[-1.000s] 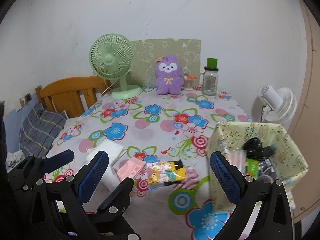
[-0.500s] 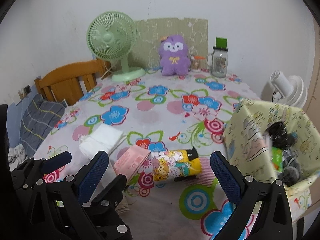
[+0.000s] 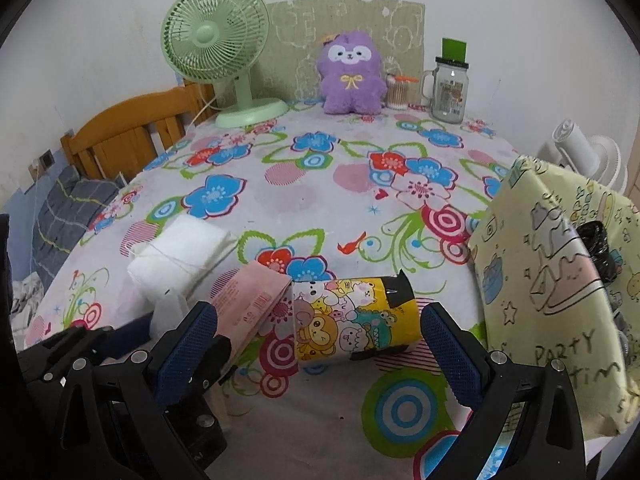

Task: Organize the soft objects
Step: 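Grasp the white roll with the left tool while the right tool grasps the yellow cartoon pouch, then lift the white roll and yellow pouch and carry both over the fabric box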

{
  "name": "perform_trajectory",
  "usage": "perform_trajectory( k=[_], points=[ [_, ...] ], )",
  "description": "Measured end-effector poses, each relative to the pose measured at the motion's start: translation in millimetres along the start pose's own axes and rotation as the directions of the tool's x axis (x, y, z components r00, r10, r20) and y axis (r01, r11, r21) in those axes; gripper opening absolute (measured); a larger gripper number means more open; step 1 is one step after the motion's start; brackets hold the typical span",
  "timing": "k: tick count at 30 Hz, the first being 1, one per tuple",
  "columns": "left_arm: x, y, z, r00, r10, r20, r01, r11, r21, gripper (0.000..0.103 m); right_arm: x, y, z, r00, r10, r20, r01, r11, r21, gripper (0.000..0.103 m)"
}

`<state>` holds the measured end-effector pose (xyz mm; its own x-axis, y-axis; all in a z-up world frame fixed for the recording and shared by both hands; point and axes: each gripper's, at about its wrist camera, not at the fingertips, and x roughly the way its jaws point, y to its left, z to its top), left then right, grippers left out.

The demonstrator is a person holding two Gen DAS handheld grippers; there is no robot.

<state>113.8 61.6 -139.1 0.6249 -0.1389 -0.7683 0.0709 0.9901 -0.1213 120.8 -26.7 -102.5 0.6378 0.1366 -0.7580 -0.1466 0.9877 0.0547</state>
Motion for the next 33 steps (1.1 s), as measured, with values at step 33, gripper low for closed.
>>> perform_trajectory(
  k=[33],
  points=[
    [8, -24, 12, 1.000, 0.017, 0.019, -0.018, 0.996, 0.088, 0.020, 31, -21, 5, 0.996, 0.000, -0.092, 0.007, 0.997, 0.082, 0.074]
  ],
)
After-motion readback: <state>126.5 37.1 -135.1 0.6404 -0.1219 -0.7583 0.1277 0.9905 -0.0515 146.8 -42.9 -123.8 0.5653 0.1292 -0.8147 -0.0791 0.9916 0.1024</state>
